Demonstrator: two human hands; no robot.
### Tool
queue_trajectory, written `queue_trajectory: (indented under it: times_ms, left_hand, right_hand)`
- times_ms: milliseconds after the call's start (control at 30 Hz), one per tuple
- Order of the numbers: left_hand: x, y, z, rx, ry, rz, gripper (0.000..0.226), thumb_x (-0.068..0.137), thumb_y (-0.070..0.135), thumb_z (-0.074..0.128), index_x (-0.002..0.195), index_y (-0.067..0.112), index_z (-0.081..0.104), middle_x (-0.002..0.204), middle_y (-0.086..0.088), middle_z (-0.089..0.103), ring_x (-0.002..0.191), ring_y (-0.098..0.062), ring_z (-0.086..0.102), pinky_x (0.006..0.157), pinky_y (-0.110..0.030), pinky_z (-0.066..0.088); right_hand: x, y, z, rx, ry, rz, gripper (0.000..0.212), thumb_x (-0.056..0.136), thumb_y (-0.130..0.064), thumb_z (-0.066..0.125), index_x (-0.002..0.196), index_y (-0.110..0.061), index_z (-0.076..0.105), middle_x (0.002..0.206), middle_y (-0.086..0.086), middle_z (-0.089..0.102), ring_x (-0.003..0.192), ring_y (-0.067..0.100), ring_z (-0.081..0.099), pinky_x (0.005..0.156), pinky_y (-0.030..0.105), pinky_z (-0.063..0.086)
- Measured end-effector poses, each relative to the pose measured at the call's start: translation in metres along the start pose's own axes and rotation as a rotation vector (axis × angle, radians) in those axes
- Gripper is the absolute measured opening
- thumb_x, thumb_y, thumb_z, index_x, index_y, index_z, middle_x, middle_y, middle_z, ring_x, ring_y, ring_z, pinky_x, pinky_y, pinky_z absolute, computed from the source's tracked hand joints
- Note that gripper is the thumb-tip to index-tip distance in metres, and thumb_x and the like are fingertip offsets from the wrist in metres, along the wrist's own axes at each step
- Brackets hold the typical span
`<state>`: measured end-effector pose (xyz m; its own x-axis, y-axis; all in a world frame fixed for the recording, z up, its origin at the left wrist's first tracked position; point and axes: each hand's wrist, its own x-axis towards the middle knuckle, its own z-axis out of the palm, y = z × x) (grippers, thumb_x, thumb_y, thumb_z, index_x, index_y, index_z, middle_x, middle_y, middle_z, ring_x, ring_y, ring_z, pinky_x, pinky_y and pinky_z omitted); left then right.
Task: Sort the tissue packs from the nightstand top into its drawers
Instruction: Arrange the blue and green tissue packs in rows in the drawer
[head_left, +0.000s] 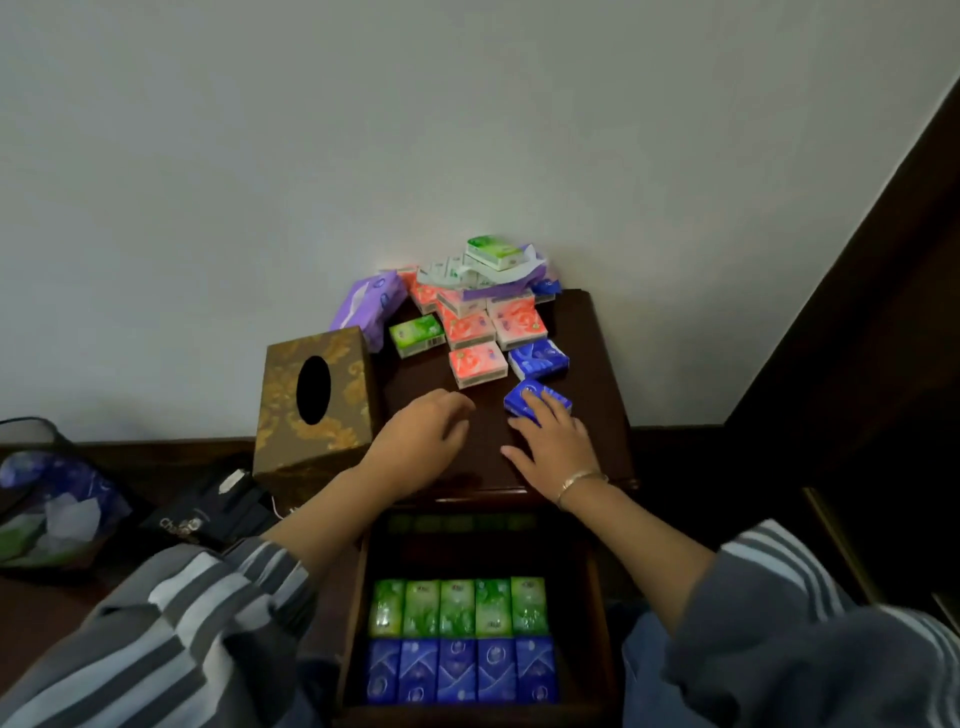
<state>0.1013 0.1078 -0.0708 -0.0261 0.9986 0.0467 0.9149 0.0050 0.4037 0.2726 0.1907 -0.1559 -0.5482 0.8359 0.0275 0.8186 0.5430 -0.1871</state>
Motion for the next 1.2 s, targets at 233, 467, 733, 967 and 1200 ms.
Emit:
queue_trajectory:
  times_ms: [233, 467, 733, 967, 1200]
  left_hand:
    - [0.11, 0.02, 0.037, 0.049, 0.06, -0.003, 0.033, 0.095, 0.026, 0.049, 0.124, 0.012, 0.057, 0.123, -0.011, 0.057, 0.112, -0.029, 0.054, 0.092, -0.039, 0.043]
    - [0.157, 0.034, 0.097, 0.46, 0.006, -0.06, 0.05, 0.1, 0.041, 0.035, 0.143, 0.015, 0.038, 0.154, -0.01, 0.025, 0.138, -0.029, 0.026, 0.105, -0.046, 0.028]
    - [0.113, 0.031, 0.105, 0.365, 0.041, 0.002, 0.042, 0.101, 0.041, 0.03, 0.135, 0.023, 0.048, 0.147, -0.005, 0.039, 0.135, -0.025, 0.032, 0.105, -0.041, 0.024]
    - [0.093, 0.042, 0.086, -0.002, -0.066, -0.359, 0.054, 0.085, 0.036, 0.066, 0.129, 0.013, 0.045, 0.13, -0.01, 0.053, 0.12, -0.03, 0.048, 0.095, -0.04, 0.041]
    - [0.056, 0.046, 0.076, -0.471, -0.032, -0.536, 0.025, 0.085, 0.024, 0.066, 0.099, 0.014, 0.049, 0.111, -0.013, 0.059, 0.102, -0.03, 0.058, 0.083, -0.035, 0.044]
  right_hand:
    - [-0.032, 0.069, -0.005, 0.108, 0.371, 0.015, 0.029, 0.071, -0.013, 0.066, 0.099, -0.017, 0.066, 0.107, 0.002, 0.068, 0.09, 0.028, 0.065, 0.075, 0.043, 0.048]
    - [-0.03, 0.072, 0.002, 0.403, 0.425, 0.125, 0.038, 0.088, -0.026, 0.05, 0.122, -0.012, 0.059, 0.127, 0.009, 0.056, 0.109, 0.023, 0.058, 0.086, 0.039, 0.042]
    - [-0.026, 0.069, -0.004, 0.297, 0.292, 0.272, 0.026, 0.092, -0.025, 0.048, 0.114, -0.024, 0.061, 0.139, 0.002, 0.049, 0.127, 0.022, 0.045, 0.106, 0.045, 0.031]
    - [-0.014, 0.074, -0.041, 0.415, -0.073, 0.527, 0.079, 0.082, -0.035, 0.067, 0.145, -0.019, 0.023, 0.141, 0.007, 0.044, 0.129, 0.026, 0.042, 0.104, 0.042, 0.036]
    - [-0.033, 0.046, -0.056, 0.814, 0.159, 0.62, 0.044, 0.073, -0.011, 0.077, 0.111, -0.006, 0.057, 0.116, 0.016, 0.057, 0.096, 0.023, 0.057, 0.089, 0.034, 0.047]
